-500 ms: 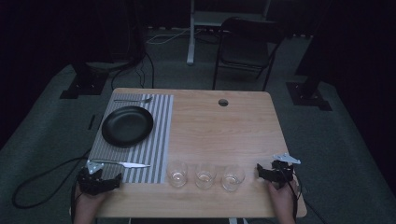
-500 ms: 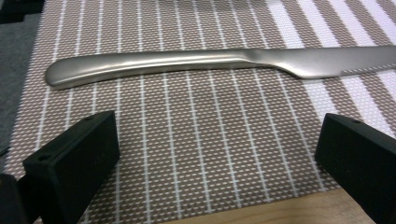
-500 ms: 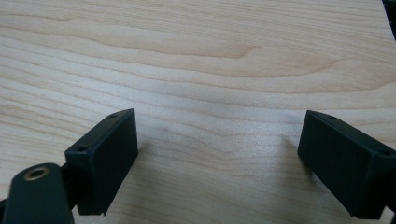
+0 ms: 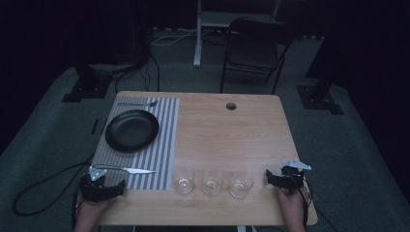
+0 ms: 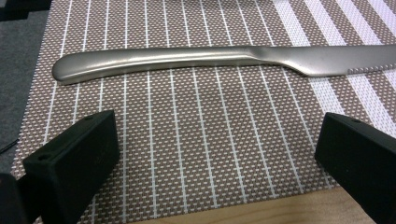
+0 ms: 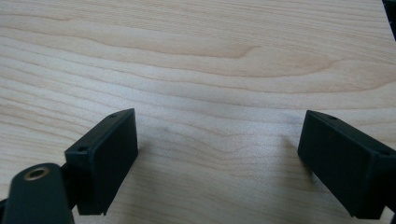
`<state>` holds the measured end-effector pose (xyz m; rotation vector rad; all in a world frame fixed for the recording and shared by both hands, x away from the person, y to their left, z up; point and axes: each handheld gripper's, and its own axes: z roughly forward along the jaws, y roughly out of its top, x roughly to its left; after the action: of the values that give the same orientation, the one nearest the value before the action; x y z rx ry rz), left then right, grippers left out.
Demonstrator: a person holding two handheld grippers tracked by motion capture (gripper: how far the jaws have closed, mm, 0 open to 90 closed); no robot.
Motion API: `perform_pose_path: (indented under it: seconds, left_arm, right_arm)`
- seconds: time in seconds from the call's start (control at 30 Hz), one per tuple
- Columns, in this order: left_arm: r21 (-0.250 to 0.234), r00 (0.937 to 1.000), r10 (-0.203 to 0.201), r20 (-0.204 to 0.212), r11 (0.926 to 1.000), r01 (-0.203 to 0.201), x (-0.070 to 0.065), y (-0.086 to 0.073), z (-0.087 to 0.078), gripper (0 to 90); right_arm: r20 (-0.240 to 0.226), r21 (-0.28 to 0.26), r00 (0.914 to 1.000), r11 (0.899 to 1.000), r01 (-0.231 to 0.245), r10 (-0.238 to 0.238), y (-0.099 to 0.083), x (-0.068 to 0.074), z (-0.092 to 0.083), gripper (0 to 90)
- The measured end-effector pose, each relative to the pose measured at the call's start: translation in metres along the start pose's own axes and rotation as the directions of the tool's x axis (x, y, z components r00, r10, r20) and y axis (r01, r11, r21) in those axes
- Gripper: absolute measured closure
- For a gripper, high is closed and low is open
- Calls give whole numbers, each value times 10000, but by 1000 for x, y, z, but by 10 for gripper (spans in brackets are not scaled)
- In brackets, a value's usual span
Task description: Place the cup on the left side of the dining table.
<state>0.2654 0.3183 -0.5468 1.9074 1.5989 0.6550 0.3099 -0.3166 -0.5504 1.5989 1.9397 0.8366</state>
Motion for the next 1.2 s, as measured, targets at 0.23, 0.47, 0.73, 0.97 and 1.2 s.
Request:
perform_pose_path:
  seconds: [0.23,0.47,0.73,0.97,1.2]
  left_arm:
    - [116,9999,86,67,9999,-87,1,2,0,3]
    - [170,9995,235,229,9996,-239,3,2,-1,4]
    - [44,9978,349,561,9994,-352,-5,6,-7,4]
    - [-119,9939,575,939,9983,-566,-12,10,-12,4]
    - [-253,9885,744,1316,9971,-717,-19,13,-17,4]
  right_arm:
    - [1,-1,10000,10000,-1,1,0,0,0,116]
    - [1,0,10000,10000,-3,3,0,0,0,116]
    - [1,-2,10000,10000,-1,1,0,0,0,116]
    - [0,-1,10000,10000,-3,3,0,0,0,116]
    - [1,-2,10000,10000,-3,3,0,0,0,116]
